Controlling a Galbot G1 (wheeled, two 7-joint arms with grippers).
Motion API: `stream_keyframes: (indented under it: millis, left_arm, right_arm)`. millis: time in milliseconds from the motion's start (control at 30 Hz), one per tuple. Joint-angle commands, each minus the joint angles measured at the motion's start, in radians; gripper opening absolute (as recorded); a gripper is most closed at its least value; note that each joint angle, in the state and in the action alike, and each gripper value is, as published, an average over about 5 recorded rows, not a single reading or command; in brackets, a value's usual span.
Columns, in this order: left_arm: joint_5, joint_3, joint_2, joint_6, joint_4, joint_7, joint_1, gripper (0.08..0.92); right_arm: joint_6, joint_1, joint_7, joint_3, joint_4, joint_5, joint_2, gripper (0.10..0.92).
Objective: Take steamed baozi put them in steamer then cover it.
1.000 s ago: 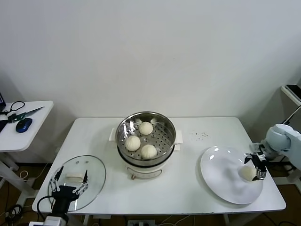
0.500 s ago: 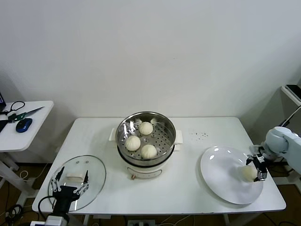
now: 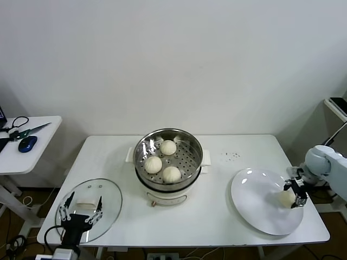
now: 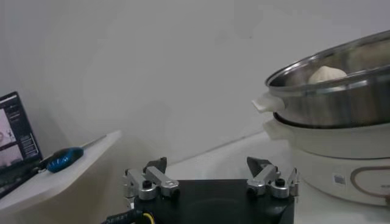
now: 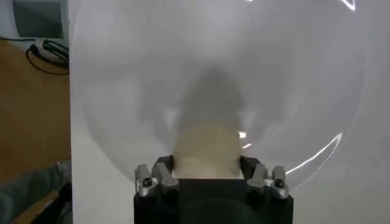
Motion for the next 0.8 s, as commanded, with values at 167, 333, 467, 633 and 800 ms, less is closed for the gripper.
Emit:
stream_keyframes:
  millis: [167, 333, 467, 633, 800]
  left_arm:
    - [-0.002, 0.016, 0.005, -0.002, -0.008, 0.001, -0.002, 0.823]
    - [-0.004, 0.032, 0.002, -0.001, -0.008, 0.002, -0.012, 0.823]
    - [-0.004, 0.049, 0.009, -0.002, -0.011, 0.003, -0.012, 0.823]
    - [-0.004, 0.062, 0.013, -0.011, -0.014, 0.004, -0.010, 0.823]
    - [-0.049, 0.073, 0.023, -0.004, -0.022, 0.006, -0.003, 0.823]
  right_arm:
    - [-0.067, 0.548, 0.001, -0.415, 0.000, 0.331, 0.122, 0.696]
    - [-0.104, 0.814, 0.010, -0.636, -0.026, 0.563, 0.300, 0.696]
    - [-0.137, 0.913, 0.024, -0.729, -0.036, 0.714, 0.428, 0.696]
    - [-0.174, 0.956, 0.051, -0.794, -0.054, 0.868, 0.578, 0.696]
    - [-0.199, 0.947, 0.081, -0.837, -0.039, 0.945, 0.692, 0.696]
